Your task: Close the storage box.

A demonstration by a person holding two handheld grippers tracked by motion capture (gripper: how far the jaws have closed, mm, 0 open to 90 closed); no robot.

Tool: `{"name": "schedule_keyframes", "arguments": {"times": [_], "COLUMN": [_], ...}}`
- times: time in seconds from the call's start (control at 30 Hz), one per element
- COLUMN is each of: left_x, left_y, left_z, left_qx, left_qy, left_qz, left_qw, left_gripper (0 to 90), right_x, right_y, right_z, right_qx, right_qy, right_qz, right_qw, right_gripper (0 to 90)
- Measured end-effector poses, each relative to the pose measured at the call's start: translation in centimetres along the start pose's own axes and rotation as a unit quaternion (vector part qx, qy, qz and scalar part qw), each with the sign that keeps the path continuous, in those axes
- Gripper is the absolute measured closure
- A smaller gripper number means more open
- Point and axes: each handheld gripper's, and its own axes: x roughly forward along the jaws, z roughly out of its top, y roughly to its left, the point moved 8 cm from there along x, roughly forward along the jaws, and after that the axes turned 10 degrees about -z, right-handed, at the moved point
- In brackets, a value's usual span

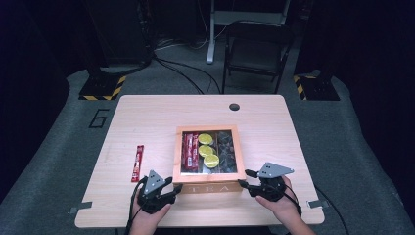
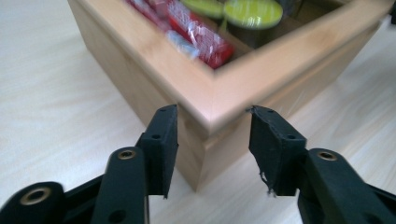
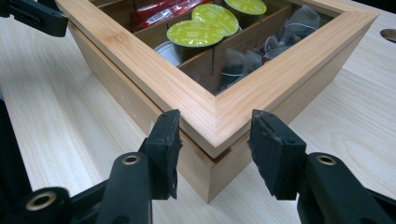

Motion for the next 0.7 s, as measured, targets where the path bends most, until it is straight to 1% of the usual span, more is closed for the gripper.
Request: {"name": "schedule_keyframes", "arguments": {"times": [0.03, 0.07, 0.1, 0.17, 0.23, 0.3, 0.37, 0.4, 0.43, 0.47, 0.5, 0.53, 0.57, 0.6, 0.63, 0.7], "left_x": [-0.3, -0.5, -0.6, -0.7, -0.5, -0.4, -0.2, -0.2, -0.2, -0.3, -0.3, -0.4, -0.4, -0.5, -0.4, -0.6], "left_y": [0.1, 0.2, 0.3, 0.5, 0.6, 0.8, 0.8, 0.9, 0.9, 0.9, 1.0, 1.1, 1.1, 1.2, 1.3, 1.4], "left_z": [0.4, 0.8, 0.9, 0.9, 0.6, 0.2, 0.1, 0.1, 0.2, 0.3, 0.4, 0.5, 0.6, 0.7, 0.9, 1.2], "left_qx": [0.001, -0.003, -0.003, -0.003, -0.009, -0.011, -0.017, -0.011, -0.014, -0.016, -0.018, -0.017, -0.023, -0.020, -0.023, -0.021], "left_qy": [-0.007, -0.015, -0.019, -0.011, -0.011, 0.000, 0.003, 0.006, 0.003, 0.007, 0.001, 0.008, 0.003, 0.007, 0.002, 0.000], "left_qz": [0.005, 0.005, 0.007, 0.007, 0.010, 0.009, 0.006, 0.007, 0.008, 0.005, 0.007, 0.004, 0.005, 0.005, 0.006, 0.008], "left_qw": [1.0000, 0.9999, 0.9998, 0.9999, 0.9999, 0.9999, 0.9998, 0.9999, 0.9999, 0.9998, 0.9998, 0.9998, 0.9997, 0.9998, 0.9997, 0.9997], "left_gripper": [51.9, 51.4, 51.0, 50.1, 49.3, 48.1, 46.7, 46.1, 45.6, 45.2, 44.9, 44.7, 44.3, 44.2, 43.8, 43.8], "right_x": [0.0, 0.1, 0.1, 0.1, 0.1, 0.1, 0.1, 0.1, 0.1, 0.1, 0.2, 0.1, 0.1, 0.1, 0.0, -0.1], "right_y": [0.1, 0.2, 0.2, 0.3, 0.3, 0.2, 0.2, 0.2, 0.2, 0.1, 0.1, 0.1, 0.0, -0.1, -0.2, -0.4], "right_z": [0.0, 0.0, -0.1, 0.0, 0.0, 0.0, 0.0, 0.0, 0.0, 0.1, 0.1, 0.1, 0.2, 0.3, 0.4, 0.5], "right_qx": [-0.001, -0.003, -0.006, -0.003, 0.000, -0.001, -0.003, -0.002, -0.002, -0.001, 0.000, 0.003, 0.003, 0.004, 0.005, 0.010], "right_qy": [0.003, 0.000, 0.003, 0.004, 0.002, 0.002, 0.002, 0.003, 0.002, 0.002, 0.001, 0.001, 0.001, -0.002, -0.004, -0.003], "right_qz": [0.001, 0.001, 0.003, 0.000, 0.001, 0.000, 0.001, 0.000, 0.000, 0.000, -0.001, 0.000, -0.001, -0.004, -0.004, -0.008], "right_qw": [1.0000, 1.0000, 1.0000, 1.0000, 1.0000, 1.0000, 1.0000, 1.0000, 1.0000, 1.0000, 1.0000, 1.0000, 1.0000, 1.0000, 1.0000, 0.9999], "right_gripper": [53.1, 53.1, 53.0, 53.0, 53.1, 53.1, 53.1, 53.0, 52.6, 52.3, 52.0, 51.8, 51.6, 51.3, 51.2, 50.9]}}
